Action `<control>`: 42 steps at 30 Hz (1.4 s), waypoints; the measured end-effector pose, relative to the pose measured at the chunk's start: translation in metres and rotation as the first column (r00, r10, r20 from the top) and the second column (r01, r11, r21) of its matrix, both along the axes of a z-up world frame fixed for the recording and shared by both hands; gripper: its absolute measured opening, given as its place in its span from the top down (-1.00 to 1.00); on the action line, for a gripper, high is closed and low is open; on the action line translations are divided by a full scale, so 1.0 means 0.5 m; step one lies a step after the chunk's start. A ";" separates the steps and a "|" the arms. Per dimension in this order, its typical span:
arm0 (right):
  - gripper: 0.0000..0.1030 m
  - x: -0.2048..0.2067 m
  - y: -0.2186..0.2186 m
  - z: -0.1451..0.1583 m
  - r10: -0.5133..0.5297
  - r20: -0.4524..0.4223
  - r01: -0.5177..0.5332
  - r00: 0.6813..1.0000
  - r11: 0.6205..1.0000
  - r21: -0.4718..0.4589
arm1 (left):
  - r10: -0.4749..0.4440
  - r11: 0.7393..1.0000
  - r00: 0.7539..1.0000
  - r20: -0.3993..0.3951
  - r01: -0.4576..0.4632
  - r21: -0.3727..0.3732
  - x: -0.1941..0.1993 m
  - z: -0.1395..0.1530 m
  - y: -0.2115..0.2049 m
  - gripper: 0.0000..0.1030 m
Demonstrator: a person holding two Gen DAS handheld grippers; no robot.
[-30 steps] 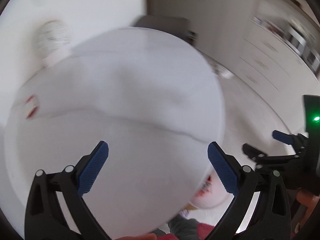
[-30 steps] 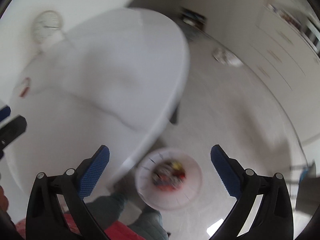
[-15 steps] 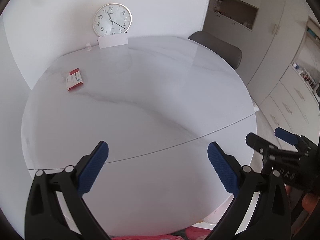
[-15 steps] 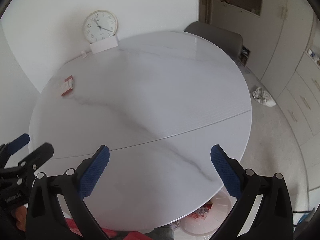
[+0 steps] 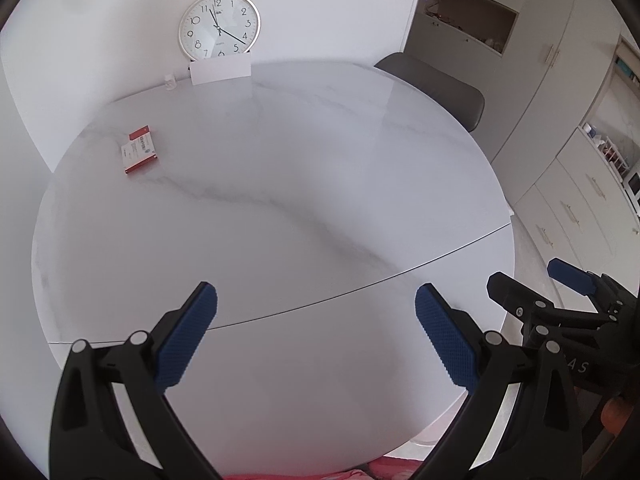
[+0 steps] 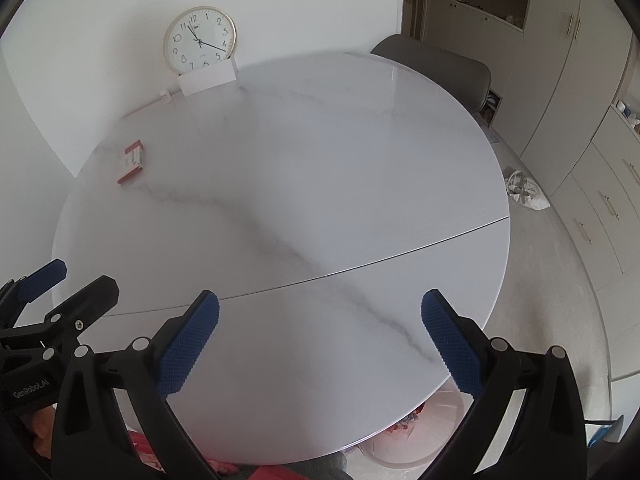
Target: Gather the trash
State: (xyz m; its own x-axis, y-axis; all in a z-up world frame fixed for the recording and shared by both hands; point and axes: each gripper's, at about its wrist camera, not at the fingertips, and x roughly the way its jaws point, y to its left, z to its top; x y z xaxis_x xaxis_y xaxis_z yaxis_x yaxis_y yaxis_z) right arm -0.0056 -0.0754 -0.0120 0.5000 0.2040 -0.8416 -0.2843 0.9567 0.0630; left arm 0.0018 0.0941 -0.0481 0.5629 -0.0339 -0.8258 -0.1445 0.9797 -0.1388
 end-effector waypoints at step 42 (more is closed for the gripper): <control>-0.95 -0.008 -0.004 0.001 -0.011 -0.002 0.011 1.000 1.000 -0.001 | -0.014 1.000 1.000 -0.010 0.015 0.007 -0.001 -0.008 -0.004 -0.85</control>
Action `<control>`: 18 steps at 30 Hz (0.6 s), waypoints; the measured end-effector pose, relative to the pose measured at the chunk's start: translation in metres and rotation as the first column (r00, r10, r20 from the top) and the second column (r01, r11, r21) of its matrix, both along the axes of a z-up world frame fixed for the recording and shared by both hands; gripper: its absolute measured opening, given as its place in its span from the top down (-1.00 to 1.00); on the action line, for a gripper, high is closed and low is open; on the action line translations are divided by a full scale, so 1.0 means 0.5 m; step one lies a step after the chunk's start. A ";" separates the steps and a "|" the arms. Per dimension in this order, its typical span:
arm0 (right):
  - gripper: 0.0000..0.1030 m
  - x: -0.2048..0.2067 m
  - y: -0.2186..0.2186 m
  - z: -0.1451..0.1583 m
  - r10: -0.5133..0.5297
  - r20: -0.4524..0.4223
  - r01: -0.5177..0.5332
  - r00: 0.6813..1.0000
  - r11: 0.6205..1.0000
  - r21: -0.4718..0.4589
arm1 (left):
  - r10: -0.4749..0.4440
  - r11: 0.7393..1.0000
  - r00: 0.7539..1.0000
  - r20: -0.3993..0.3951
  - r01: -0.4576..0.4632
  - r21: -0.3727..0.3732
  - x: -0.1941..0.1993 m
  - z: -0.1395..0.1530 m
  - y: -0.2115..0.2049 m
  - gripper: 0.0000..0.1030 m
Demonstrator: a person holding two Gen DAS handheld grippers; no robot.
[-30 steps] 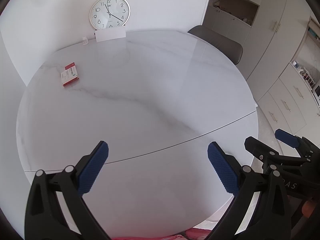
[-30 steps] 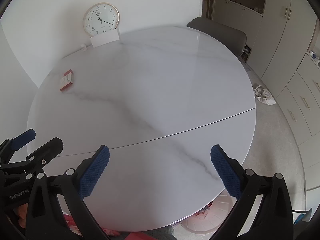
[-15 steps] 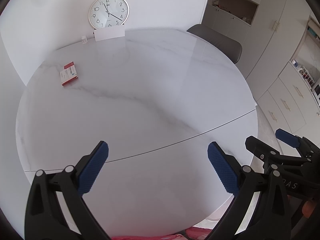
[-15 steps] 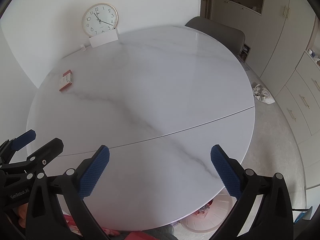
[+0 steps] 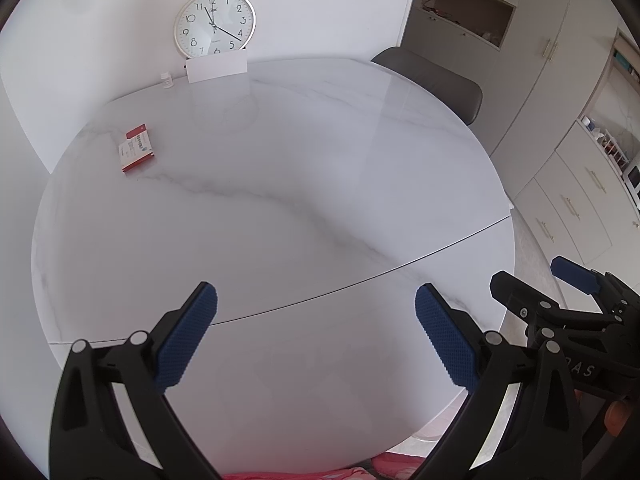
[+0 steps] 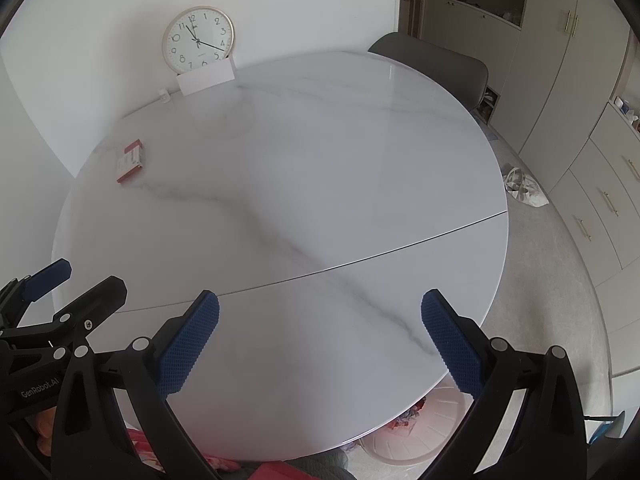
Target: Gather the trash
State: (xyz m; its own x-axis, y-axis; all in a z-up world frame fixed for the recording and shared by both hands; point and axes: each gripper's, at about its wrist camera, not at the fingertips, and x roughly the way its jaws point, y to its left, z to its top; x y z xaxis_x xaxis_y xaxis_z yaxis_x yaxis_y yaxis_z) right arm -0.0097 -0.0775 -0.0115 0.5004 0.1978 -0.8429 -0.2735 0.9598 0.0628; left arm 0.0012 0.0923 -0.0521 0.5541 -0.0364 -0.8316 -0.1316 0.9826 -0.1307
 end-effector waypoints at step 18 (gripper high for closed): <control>-0.95 -0.001 -0.005 -0.002 -0.005 -0.003 0.005 1.000 1.000 0.002 | -0.005 1.000 1.000 0.001 0.005 0.004 0.002 0.001 -0.006 -0.85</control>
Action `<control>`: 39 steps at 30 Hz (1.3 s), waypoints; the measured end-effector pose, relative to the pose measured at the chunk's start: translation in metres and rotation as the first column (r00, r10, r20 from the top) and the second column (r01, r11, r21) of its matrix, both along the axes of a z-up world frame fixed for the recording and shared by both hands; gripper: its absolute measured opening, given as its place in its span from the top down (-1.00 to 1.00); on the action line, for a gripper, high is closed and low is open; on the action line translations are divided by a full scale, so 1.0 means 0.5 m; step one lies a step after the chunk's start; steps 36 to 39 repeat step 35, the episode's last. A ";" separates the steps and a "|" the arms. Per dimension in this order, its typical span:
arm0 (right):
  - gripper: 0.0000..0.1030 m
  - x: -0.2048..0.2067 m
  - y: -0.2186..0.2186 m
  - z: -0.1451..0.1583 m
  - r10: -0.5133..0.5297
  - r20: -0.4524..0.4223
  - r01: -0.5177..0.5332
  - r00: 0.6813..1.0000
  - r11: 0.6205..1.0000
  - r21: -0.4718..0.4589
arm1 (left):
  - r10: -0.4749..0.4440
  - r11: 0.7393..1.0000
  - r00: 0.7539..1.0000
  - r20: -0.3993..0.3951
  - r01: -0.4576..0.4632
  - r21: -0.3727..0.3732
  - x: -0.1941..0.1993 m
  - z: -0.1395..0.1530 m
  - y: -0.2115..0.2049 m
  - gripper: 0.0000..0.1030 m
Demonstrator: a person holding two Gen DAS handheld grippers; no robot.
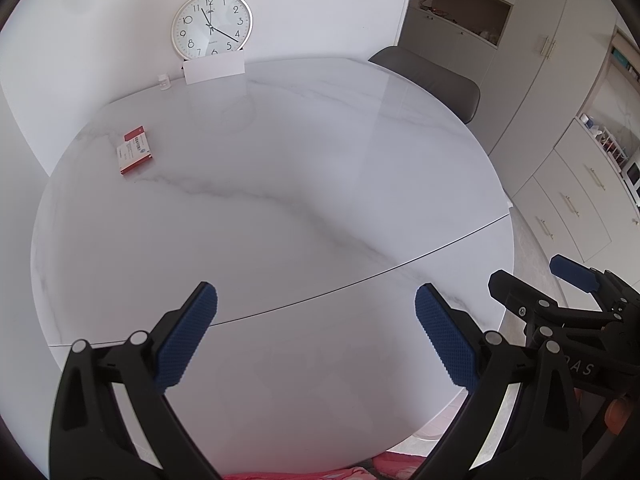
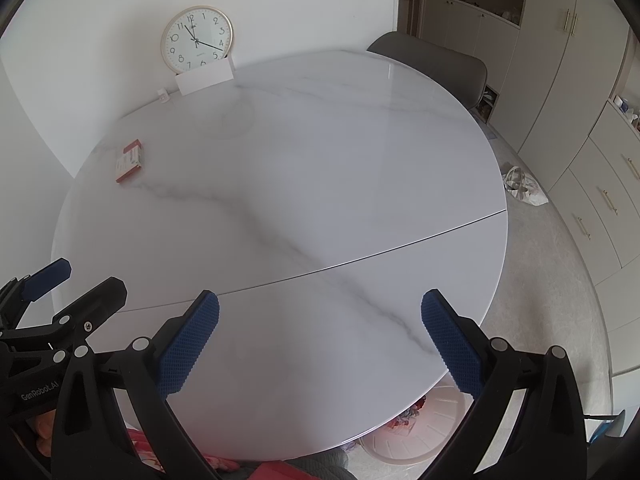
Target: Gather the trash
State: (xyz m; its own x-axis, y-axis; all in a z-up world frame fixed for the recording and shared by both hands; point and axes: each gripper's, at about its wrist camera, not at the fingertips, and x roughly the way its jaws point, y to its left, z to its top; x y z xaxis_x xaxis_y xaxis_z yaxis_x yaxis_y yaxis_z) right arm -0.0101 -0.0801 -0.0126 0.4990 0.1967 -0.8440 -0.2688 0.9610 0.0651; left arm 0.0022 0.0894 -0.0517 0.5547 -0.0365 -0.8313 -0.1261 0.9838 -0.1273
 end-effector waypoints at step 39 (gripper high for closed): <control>-0.95 0.005 -0.006 -0.011 -0.014 -0.011 0.014 1.000 1.000 -0.008 | -0.029 0.999 0.999 -0.012 0.030 0.014 0.009 -0.005 -0.009 -0.85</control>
